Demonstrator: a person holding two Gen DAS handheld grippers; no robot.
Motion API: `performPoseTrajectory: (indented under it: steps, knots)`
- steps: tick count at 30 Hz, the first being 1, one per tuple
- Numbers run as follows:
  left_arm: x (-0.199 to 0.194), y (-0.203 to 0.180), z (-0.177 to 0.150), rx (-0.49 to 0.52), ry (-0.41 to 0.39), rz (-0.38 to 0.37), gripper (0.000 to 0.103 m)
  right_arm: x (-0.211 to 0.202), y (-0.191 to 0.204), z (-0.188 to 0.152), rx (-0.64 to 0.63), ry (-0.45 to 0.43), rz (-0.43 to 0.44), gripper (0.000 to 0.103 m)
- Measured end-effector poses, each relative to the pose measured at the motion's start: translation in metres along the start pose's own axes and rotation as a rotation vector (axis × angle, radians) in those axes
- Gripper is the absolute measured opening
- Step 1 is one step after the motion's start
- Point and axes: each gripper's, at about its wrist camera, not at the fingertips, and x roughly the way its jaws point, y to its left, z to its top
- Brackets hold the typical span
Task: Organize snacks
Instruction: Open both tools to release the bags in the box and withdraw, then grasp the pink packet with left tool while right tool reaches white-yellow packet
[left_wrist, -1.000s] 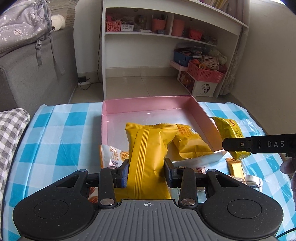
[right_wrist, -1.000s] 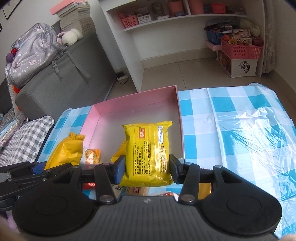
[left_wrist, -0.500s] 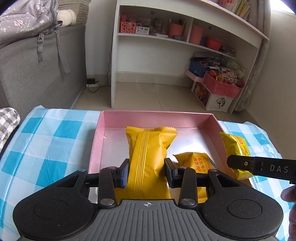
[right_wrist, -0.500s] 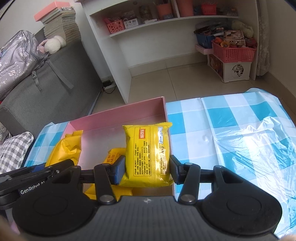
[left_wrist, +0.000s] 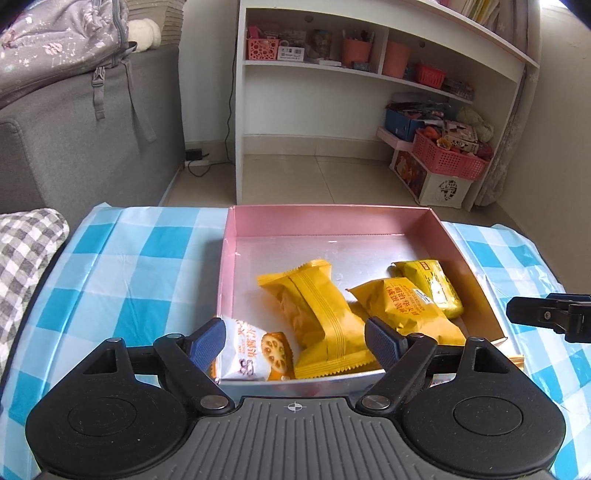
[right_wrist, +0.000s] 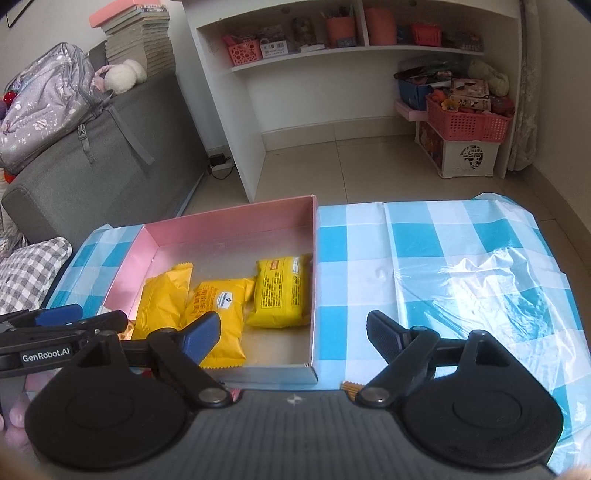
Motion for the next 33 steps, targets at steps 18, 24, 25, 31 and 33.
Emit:
performPoseTrajectory:
  steps: [18,24,25,31,33]
  knots:
    - [-0.069,0.006,-0.073,-0.006,0.082,-0.035,0.096,-0.051,0.017,-0.056,-0.126,0.098,0.056,0.098]
    - [-0.077,0.008,-0.098,0.038,0.088,-0.049,0.096,-0.060,0.025,-0.078,-0.134,0.110,0.116,0.100]
    - [-0.078,0.009,-0.103,0.043,0.086,-0.051,0.096,-0.062,0.025,-0.083,-0.135,0.112,0.125,0.101]
    - [-0.074,0.013,-0.135,0.120,0.077,-0.093,0.097,-0.063,0.027,-0.118,-0.212,0.131,0.137,0.102]
    - [-0.074,0.011,-0.144,0.143,0.082,-0.105,0.096,-0.063,0.029,-0.128,-0.244,0.147,0.135,0.102]
